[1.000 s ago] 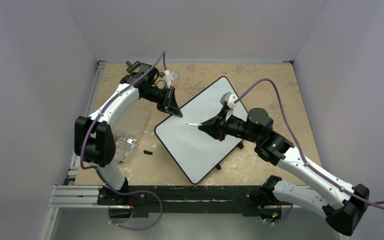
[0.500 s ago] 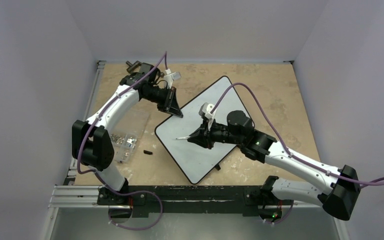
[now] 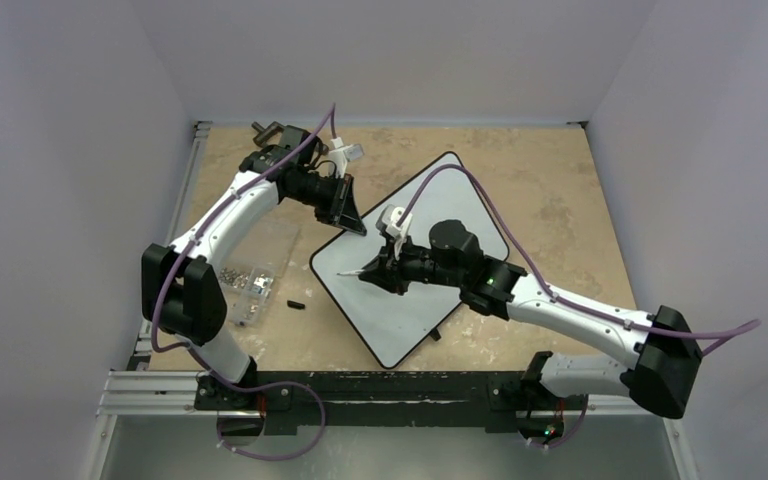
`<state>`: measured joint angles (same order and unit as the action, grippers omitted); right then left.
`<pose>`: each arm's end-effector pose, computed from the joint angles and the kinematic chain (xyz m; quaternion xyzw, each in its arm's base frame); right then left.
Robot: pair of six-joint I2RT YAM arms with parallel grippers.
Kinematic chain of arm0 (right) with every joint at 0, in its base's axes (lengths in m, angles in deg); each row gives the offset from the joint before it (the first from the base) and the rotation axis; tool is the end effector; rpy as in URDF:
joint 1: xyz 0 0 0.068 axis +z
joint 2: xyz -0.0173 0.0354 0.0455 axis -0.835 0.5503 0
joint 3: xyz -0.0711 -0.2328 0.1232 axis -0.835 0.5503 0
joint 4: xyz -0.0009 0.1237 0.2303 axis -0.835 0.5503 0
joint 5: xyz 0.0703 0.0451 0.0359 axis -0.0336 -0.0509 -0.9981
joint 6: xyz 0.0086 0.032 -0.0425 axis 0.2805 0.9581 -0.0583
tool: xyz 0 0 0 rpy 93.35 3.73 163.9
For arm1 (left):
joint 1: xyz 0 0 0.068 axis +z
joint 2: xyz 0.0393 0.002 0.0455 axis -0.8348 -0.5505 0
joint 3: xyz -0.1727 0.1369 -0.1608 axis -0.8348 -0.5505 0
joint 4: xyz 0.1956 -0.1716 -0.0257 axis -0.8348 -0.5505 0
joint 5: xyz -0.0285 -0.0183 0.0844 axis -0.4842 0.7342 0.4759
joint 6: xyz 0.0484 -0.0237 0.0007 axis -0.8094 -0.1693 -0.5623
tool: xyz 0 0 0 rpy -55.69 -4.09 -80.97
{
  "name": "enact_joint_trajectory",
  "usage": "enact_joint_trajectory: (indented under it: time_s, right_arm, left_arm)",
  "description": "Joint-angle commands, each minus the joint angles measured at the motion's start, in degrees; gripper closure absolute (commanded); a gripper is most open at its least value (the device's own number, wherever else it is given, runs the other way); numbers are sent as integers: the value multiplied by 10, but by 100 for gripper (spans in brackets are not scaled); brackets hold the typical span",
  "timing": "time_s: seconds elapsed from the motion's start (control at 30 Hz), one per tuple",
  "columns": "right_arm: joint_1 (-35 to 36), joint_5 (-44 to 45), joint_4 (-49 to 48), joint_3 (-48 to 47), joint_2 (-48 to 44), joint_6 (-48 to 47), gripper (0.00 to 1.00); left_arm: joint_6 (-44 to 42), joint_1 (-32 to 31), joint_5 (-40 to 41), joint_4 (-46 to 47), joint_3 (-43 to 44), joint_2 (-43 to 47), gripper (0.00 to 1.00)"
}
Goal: Write a sentence on the whiteboard
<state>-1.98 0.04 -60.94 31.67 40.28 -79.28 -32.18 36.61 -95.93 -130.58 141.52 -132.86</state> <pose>0.1517 0.2319 0.3050 -0.4047 0.6753 0.4063 0.4638 0.3159 -0.1419 0.3028 0.1926 0.8755 -0.4209 0.1386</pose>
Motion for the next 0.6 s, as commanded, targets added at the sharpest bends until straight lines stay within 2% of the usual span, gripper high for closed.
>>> enact_joint_trajectory:
  time_s: [0.0, 0.57]
  right_arm:
    - [5, 10, -49, -38, 9, -9, 100]
    - [8, 20, -74, -36, 40, -5, 100]
  left_arm:
    - [-12, 4, 107, 9, 11, 25, 100]
    - [-13, -2, 122, 8, 11, 29, 100]
